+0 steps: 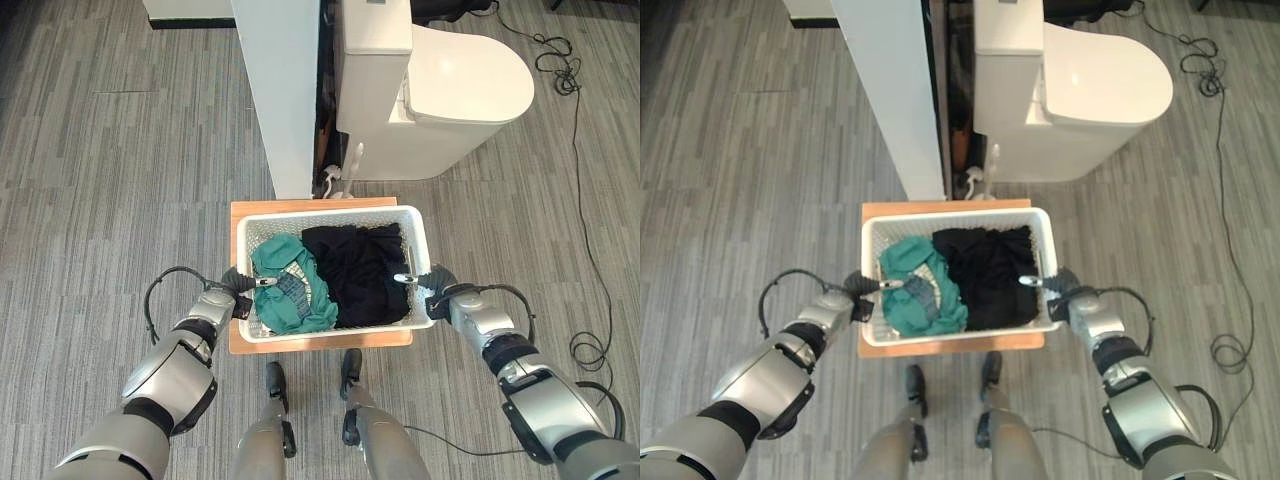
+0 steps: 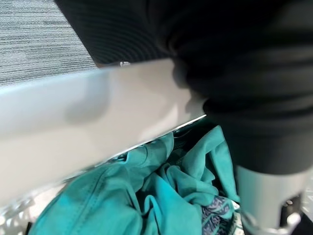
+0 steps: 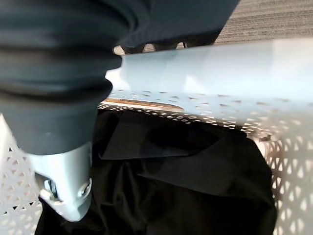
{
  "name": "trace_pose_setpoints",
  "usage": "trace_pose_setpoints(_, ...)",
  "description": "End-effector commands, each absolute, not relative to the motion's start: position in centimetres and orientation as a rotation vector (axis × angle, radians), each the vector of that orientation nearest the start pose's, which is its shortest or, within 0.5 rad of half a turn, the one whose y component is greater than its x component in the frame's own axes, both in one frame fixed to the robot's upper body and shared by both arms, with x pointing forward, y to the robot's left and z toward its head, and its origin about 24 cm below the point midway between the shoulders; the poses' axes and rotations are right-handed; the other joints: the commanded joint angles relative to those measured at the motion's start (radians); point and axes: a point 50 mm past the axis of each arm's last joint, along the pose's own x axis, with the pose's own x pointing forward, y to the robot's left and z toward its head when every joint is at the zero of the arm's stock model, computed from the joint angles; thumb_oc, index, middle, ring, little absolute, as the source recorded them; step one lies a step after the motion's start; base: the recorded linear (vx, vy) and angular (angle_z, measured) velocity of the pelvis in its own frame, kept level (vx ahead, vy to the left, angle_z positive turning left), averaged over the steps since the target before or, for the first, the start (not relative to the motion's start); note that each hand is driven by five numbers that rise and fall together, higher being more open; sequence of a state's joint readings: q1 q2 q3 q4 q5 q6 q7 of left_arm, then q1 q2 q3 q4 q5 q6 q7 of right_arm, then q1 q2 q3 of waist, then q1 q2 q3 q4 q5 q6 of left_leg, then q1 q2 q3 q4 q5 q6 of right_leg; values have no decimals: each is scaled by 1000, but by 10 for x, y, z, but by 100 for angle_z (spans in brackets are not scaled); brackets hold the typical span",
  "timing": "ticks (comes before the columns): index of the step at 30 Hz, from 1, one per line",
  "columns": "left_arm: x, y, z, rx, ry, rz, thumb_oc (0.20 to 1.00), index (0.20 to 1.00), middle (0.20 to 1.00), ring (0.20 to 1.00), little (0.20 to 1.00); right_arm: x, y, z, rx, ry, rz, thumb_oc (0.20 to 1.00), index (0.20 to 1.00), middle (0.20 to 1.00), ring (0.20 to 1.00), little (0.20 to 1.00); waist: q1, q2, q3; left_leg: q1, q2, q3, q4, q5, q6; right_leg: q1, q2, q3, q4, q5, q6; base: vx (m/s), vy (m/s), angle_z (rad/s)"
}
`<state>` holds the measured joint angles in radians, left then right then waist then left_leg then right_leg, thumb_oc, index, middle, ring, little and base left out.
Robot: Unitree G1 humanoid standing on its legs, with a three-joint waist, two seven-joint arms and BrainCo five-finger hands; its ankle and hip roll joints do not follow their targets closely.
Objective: Grab the laundry basket,head to the washer,open it,put in the laundry and shut it.
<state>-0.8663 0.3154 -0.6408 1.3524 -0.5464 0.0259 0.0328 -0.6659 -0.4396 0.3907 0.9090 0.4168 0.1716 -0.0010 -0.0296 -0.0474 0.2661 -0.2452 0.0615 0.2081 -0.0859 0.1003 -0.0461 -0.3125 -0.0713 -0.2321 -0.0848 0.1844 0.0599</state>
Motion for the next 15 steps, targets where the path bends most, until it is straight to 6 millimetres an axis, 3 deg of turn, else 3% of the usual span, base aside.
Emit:
trace_pose_setpoints(1,366,163,14,335,557,-61,1000,1000,1000,1000,1000,362,-203,41,-249,410,57,1000,1000,1000,1000,1000,3,10,13,-53,64,-81,-1,52,-50,45,-148,-15,-3,11,137,0,0,0)
trace_pose_setpoints(12,368,156,16,330,553,-69,1000,1000,1000,1000,1000,367,-199,43,-209,416,43,1000,1000,1000,1000,1000,5,8,20,-74,63,-86,-1,58,-51,25,-148,-15,-3,17,138,0,0,0)
trace_pose_setpoints(13,374,157,26,343,522,-62,1000,1000,1000,1000,1000,375,-197,61,-164,351,24,1000,1000,1000,1000,1000,0,3,28,-111,59,-89,-1,68,-54,-10,-148,-8,-3,32,140,0,0,0)
trace_pose_setpoints(15,376,157,29,354,509,-62,1000,1000,1000,1000,1000,375,-199,63,-169,342,22,1000,1000,1000,1000,1000,-1,3,28,-117,58,-90,-1,69,-54,-18,-149,-9,-3,34,141,5,2,3)
